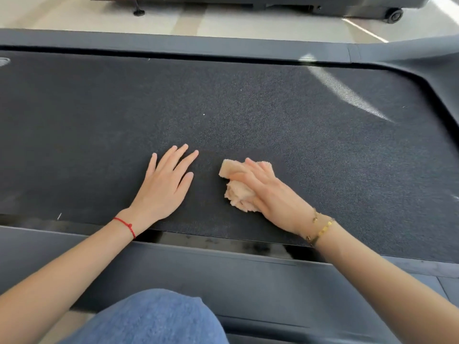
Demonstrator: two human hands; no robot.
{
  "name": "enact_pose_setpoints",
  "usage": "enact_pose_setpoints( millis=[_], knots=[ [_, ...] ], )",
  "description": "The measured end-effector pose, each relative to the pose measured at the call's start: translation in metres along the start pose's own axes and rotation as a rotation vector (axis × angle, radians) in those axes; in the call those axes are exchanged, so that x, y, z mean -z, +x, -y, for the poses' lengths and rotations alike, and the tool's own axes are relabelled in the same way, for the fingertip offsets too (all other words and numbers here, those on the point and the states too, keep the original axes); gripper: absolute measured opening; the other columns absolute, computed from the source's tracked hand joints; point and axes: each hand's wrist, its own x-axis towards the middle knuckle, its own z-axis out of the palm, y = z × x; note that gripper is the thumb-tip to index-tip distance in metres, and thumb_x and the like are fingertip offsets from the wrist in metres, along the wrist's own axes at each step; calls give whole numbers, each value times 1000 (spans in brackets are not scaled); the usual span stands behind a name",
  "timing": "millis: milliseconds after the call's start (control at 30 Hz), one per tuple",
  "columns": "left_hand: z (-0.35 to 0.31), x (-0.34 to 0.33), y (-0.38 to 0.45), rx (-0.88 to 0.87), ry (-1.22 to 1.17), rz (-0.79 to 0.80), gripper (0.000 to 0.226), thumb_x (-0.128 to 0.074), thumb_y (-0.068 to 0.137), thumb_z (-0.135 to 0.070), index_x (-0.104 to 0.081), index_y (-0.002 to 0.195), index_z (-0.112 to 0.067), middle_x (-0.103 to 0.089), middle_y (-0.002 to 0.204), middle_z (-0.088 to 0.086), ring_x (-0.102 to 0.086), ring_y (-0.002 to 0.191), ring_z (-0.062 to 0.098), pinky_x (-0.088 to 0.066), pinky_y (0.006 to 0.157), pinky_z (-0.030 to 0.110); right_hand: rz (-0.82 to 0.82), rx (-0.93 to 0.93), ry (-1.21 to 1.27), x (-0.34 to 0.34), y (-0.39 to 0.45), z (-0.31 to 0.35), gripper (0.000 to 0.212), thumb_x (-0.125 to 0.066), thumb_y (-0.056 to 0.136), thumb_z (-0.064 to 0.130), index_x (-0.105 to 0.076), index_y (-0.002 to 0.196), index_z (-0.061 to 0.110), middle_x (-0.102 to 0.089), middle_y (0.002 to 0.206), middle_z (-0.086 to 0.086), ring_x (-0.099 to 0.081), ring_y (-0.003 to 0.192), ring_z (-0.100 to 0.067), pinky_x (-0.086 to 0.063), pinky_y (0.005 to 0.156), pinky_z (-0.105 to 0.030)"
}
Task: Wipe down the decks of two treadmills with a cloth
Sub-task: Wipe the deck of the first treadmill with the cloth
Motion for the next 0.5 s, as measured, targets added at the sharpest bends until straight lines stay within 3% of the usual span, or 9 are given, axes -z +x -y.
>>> enact_pose_setpoints(
  millis=[100,200,333,500],
  knots=[
    [16,5,-3,0,49,6,54,-25,103,-39,-20,156,-31,-17,164,-4,-7,152,16,-8,122,55,70,176,64,-12,7,25,43,-38,103,27,-39,144,13,-33,152,-7,-21,142,-26,-12,119,-35],
    [31,12,-6,66,50,-12,53,-28,104,-37,-22,156,-29,-18,164,-1,-8,152,19,-8,121,55,62,306,26,-35,34,58,39,-47,102,16,-45,139,5,-39,150,-11,-30,141,-29,-12,121,-42],
    [44,15,-10,101,5,-31,53,-25,104,-37,-22,156,-28,-17,164,-2,-7,152,19,-6,122,52,29,269,-39,-47,58,76,38,-51,101,17,-48,137,6,-39,150,-12,-26,144,-32,-8,123,-39],
    [47,12,-9,103,-17,-64,51,-32,105,-33,-26,155,-27,-19,163,-2,-9,152,19,-5,123,51,81,194,-58,-39,24,65,40,-47,103,25,-48,138,7,-33,153,-12,-20,147,-32,-16,120,-44]
  ],
)
